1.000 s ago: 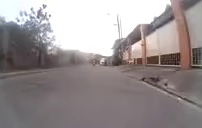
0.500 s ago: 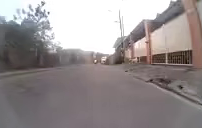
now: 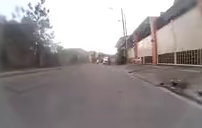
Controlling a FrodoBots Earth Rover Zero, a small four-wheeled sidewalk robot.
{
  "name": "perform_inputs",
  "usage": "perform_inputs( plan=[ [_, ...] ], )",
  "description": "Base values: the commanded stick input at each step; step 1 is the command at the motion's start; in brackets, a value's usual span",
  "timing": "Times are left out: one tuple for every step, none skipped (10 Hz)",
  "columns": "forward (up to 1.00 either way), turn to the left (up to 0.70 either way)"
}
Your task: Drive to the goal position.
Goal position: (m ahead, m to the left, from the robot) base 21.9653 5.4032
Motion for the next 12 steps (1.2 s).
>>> perform_inputs(
  plan=[
    [1.0, 0.0],
    [1.0, 0.0],
    [1.0, 0.0],
    [1.0, 0.0],
    [1.0, 0.0],
    [1.0, 0.0],
    [1.0, 0.0],
    [1.0, 0.0],
    [1.0, 0.0],
    [1.0, 0.0],
    [1.0, 0.0],
    [1.0, 0.0]
  ],
)
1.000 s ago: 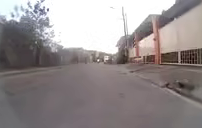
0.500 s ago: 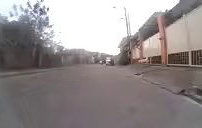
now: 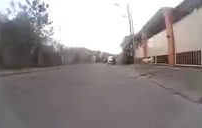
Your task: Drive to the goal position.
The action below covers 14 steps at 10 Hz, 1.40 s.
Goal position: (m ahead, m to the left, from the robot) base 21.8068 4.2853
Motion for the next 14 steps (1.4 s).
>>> perform_inputs(
  plan=[
    [1.0, 0.0],
    [1.0, 0.0],
    [1.0, -0.06],
    [1.0, -0.29],
    [1.0, -0.4],
    [1.0, -0.4],
    [1.0, -0.4],
    [1.0, -0.19],
    [1.0, 0.0],
    [1.0, 0.0],
    [1.0, 0.0],
    [1.0, 0.0],
    [1.0, 0.0],
    [1.0, 0.0]
  ],
)
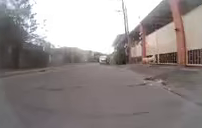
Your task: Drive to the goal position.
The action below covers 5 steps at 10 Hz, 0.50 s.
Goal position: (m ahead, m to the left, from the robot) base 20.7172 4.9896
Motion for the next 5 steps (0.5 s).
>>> perform_inputs(
  plan=[
    [1.0, 0.0],
    [1.0, 0.0],
    [1.0, 0.0],
    [1.0, 0.0],
    [1.0, 0.0]
  ],
)
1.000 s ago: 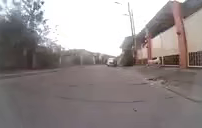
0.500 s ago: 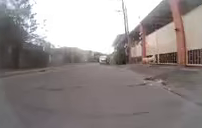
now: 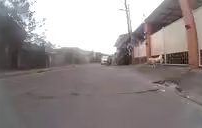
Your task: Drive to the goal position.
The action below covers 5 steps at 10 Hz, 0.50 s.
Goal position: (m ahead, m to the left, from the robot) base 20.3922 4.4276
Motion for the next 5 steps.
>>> perform_inputs(
  plan=[
    [1.0, 0.0],
    [1.0, 0.0],
    [1.0, 0.0],
    [1.0, 0.0],
    [1.0, 0.0]
  ],
)
